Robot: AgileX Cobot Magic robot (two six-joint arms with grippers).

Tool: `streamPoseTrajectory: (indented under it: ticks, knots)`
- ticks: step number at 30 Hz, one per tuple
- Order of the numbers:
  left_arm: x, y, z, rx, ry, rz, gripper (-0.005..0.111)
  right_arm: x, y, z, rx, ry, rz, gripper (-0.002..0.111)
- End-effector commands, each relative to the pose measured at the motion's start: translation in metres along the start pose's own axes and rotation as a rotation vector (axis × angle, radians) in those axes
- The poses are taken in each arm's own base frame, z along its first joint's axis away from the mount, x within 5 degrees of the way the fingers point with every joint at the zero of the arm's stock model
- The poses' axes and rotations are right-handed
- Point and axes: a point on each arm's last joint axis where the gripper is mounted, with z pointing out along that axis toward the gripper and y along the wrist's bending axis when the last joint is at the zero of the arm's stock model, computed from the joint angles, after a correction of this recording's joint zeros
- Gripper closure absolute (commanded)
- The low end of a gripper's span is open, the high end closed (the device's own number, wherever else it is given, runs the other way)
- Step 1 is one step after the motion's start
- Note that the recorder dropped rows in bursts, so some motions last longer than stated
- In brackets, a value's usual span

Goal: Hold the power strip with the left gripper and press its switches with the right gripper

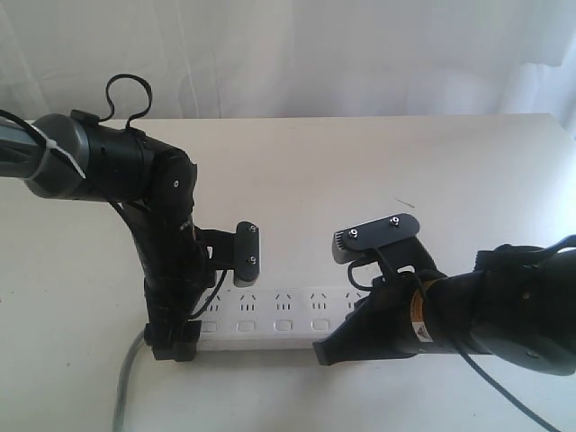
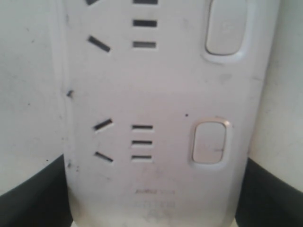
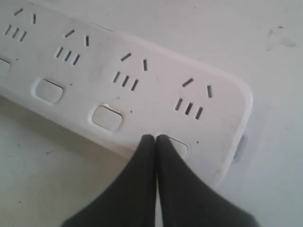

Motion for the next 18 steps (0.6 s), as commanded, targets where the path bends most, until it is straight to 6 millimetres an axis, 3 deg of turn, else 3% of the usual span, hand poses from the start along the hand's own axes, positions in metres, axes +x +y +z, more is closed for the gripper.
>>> streamPoseTrajectory:
  ticks: [1,18]
  knots:
    - [0.0099,-0.0111,0.0217,0.117,0.094,-0.015,0.107,-0.0003,0.0015,0.0000,-0.016,-0.016,-0.021,0.108]
    - [0.0098,-0.0109,0.0217,0.116,0.093,-0.015,0.107,-0.0033,0.0034,-0.0002,-0.040,-0.048,-0.022,0.108]
